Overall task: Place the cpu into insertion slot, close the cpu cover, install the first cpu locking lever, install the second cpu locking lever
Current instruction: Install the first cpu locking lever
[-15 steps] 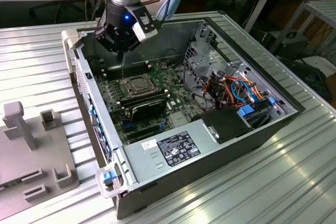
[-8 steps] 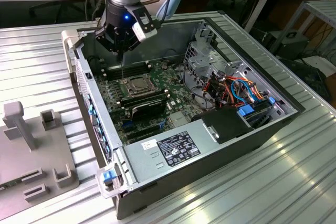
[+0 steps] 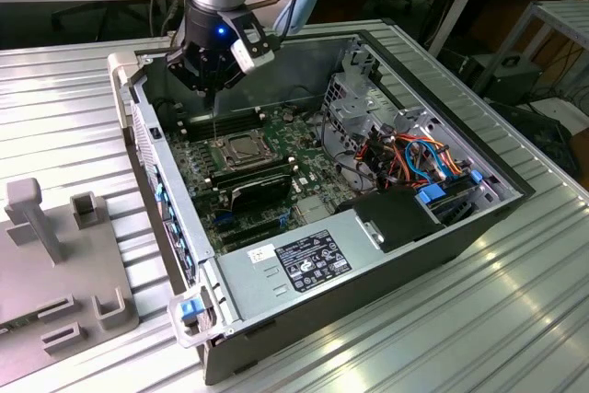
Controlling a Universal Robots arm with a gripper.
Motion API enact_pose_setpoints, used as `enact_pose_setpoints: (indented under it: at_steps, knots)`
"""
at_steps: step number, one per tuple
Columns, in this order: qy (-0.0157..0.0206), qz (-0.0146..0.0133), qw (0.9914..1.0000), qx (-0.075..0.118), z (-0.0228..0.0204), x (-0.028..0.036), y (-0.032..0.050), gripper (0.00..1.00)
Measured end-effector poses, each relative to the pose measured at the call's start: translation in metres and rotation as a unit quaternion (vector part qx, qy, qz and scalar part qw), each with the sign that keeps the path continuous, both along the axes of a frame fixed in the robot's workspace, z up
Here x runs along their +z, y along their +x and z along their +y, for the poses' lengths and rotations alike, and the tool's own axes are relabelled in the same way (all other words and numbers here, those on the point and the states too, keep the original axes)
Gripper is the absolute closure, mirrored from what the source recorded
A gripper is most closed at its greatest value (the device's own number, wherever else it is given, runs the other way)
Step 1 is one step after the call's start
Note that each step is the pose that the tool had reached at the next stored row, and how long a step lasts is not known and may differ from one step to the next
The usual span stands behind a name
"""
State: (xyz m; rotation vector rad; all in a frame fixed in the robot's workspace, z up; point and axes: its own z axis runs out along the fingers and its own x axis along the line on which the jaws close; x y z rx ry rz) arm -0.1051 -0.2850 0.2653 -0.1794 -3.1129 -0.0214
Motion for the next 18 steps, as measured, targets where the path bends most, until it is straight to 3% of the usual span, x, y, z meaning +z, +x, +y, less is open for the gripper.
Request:
enact_pose_setpoints:
  at_steps: [3,12,18]
  knots:
    - [0.0000,0.0000,1.00000,0.003,0.0002,0.0000,-0.0057,0.89]
    - [0.0000,0.0000,0.99998,0.006,0.0033,0.0009,-0.0063,0.89]
    - [-0.0003,0.0001,0.99998,0.006,0.0019,-0.0016,0.0018,0.89]
